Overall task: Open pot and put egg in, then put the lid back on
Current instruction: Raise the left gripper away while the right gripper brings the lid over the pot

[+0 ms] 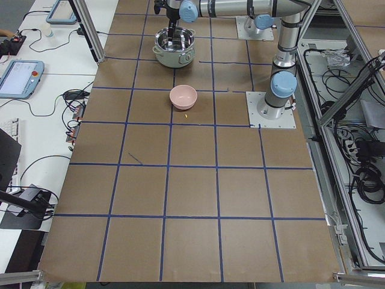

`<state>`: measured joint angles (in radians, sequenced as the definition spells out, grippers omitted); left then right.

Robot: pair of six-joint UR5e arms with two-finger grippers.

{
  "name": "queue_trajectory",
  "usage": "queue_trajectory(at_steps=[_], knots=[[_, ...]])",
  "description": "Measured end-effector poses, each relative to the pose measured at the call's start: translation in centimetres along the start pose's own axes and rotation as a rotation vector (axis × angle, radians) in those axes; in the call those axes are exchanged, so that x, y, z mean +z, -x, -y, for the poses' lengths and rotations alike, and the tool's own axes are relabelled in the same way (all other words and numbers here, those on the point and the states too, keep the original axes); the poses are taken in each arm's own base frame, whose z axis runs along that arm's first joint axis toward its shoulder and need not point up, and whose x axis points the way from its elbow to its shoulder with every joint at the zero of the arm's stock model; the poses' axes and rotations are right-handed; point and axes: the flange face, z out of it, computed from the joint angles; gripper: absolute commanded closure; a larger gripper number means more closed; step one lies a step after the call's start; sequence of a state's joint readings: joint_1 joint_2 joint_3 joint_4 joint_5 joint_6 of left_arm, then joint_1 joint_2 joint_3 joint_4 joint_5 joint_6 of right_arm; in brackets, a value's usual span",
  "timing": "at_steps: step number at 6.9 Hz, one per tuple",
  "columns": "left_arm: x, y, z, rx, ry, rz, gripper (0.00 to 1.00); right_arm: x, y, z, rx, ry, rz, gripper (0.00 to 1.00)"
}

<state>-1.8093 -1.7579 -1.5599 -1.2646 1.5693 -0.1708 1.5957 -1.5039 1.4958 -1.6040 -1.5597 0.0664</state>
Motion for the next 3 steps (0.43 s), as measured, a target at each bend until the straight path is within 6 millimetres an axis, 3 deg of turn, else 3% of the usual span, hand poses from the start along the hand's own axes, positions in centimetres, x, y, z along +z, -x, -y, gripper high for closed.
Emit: queue_trajectory(at_steps=[3], knots=[[-7.8, 7.2, -2.9, -0.069, 0.090, 0.028, 0.12, 1.3, 9.0, -1.9, 0.000, -0.022, 0.017, 0.88]])
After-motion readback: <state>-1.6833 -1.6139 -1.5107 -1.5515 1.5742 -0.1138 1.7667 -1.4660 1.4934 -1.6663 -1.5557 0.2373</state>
